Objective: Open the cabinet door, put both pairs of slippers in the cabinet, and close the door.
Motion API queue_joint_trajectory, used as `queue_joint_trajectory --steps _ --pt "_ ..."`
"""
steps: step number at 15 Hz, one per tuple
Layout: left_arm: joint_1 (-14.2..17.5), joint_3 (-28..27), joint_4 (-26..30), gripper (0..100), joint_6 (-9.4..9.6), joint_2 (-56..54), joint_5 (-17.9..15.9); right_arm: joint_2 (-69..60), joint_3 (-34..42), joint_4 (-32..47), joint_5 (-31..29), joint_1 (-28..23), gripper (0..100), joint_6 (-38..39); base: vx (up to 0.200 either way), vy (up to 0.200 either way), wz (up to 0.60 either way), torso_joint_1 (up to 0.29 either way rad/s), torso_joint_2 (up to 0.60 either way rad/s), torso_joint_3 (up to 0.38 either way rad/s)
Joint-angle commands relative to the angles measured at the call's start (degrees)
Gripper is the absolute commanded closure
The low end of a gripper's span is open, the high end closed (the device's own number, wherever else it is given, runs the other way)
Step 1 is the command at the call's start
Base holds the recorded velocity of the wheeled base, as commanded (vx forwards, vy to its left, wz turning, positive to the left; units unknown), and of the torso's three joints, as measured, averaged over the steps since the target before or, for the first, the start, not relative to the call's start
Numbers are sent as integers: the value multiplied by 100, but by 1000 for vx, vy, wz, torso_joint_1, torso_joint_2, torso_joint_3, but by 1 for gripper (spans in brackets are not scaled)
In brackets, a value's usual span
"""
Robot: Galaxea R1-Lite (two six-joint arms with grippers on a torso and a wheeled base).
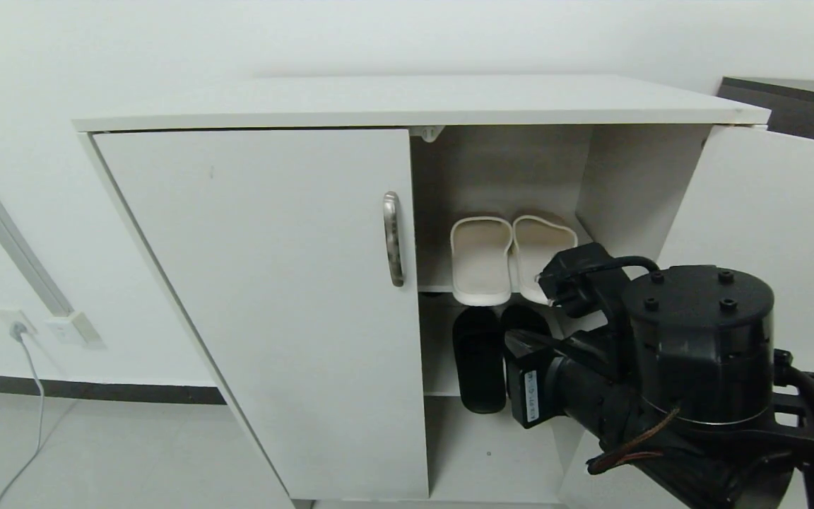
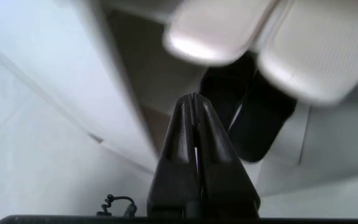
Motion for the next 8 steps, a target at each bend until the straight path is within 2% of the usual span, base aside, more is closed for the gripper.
queue_joint_trajectory --steps 1,8 --pt "1 1 1 100 0 7 -2 35 17 -1 6 -1 100 -2 -200 0 0 -7 -2 -2" --pt "1 1 1 100 0 7 -2 97 52 -10 -3 -1 100 6 -200 0 0 2 4 2"
